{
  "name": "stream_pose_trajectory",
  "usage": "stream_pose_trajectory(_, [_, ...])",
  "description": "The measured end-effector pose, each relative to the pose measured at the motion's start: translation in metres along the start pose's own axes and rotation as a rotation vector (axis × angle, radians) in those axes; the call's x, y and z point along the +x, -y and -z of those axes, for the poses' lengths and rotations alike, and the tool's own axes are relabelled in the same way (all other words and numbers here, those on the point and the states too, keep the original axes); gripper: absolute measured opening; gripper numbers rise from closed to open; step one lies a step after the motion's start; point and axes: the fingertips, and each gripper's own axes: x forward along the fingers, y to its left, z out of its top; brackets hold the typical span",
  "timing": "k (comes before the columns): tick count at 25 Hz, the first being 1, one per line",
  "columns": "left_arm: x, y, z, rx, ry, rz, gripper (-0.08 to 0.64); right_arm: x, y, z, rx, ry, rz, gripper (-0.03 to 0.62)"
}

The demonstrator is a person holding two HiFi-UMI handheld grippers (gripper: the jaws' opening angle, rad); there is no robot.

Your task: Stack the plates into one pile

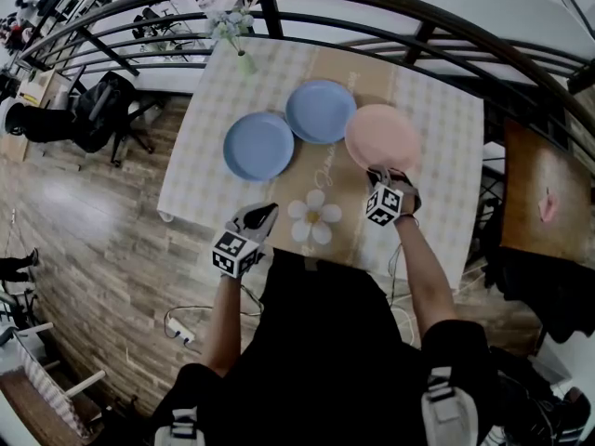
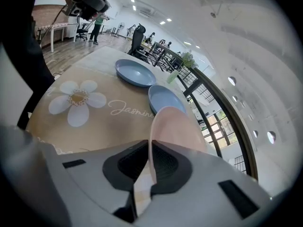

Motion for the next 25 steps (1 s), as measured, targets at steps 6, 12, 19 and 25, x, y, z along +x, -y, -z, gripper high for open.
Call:
stream_pose_trajectory(6, [-0.002, -0.012, 0.0, 0.006, -0.009, 0.012, 0.003, 0.008, 0.011, -0.014, -0.004, 0.002, 0.017, 0.019])
stream_pose_trajectory(12, [-0.007, -0.031, -0.004, 0.005, -0.01, 0.019, 0.003, 0.014, 0.014, -0.031, 0.005, 0.004, 0.017, 0.02])
stream_pose_trajectory(19, [-0.004, -0.047, -0.008, 0.013, -0.02, 0.04, 0.003, 0.023, 0.02, -0.044, 0.012, -0.002, 0.026, 0.02])
stream_pose_trajectory(25, [-0.005, -0.061, -0.011, 0.02, -0.028, 0.05, 0.003, 0.032, 0.02, -0.053, 0.021, -0.008, 0.022, 0.02])
